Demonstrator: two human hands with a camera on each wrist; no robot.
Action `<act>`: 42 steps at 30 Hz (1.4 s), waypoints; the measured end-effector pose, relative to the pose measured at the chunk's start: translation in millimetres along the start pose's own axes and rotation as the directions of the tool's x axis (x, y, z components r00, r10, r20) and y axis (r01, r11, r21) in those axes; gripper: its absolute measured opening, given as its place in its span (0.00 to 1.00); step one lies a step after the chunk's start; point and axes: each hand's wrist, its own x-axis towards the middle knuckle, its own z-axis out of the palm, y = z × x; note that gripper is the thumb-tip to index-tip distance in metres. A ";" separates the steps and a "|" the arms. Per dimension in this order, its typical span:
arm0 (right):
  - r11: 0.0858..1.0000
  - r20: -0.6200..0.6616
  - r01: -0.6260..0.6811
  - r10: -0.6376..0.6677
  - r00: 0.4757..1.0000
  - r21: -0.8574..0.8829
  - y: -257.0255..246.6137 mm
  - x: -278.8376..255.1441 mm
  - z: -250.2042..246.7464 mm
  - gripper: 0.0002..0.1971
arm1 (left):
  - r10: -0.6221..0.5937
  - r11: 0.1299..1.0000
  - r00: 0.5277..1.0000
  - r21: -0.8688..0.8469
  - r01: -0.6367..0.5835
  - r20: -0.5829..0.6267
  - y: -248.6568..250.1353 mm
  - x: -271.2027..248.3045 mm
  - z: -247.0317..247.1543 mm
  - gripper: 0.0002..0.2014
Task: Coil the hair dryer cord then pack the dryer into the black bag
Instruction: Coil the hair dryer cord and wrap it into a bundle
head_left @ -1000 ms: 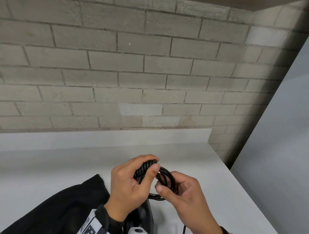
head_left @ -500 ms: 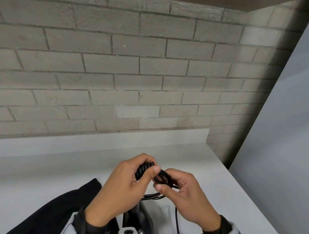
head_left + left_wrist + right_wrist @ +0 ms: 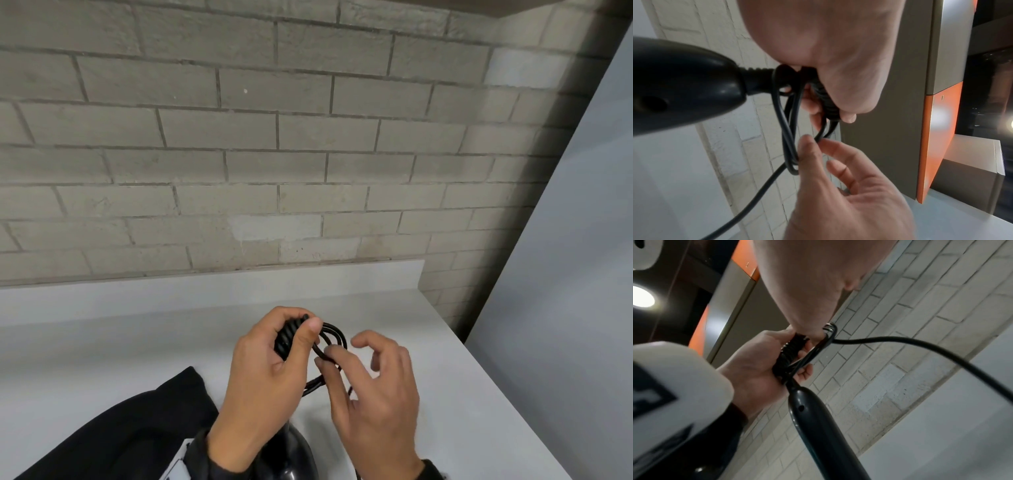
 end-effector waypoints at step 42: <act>0.236 0.812 -0.836 0.216 0.543 0.496 15.1 44.6 -69.3 0.15 | 0.413 0.879 0.911 0.258 -0.402 0.013 -25.7 7.8 -3.0 0.20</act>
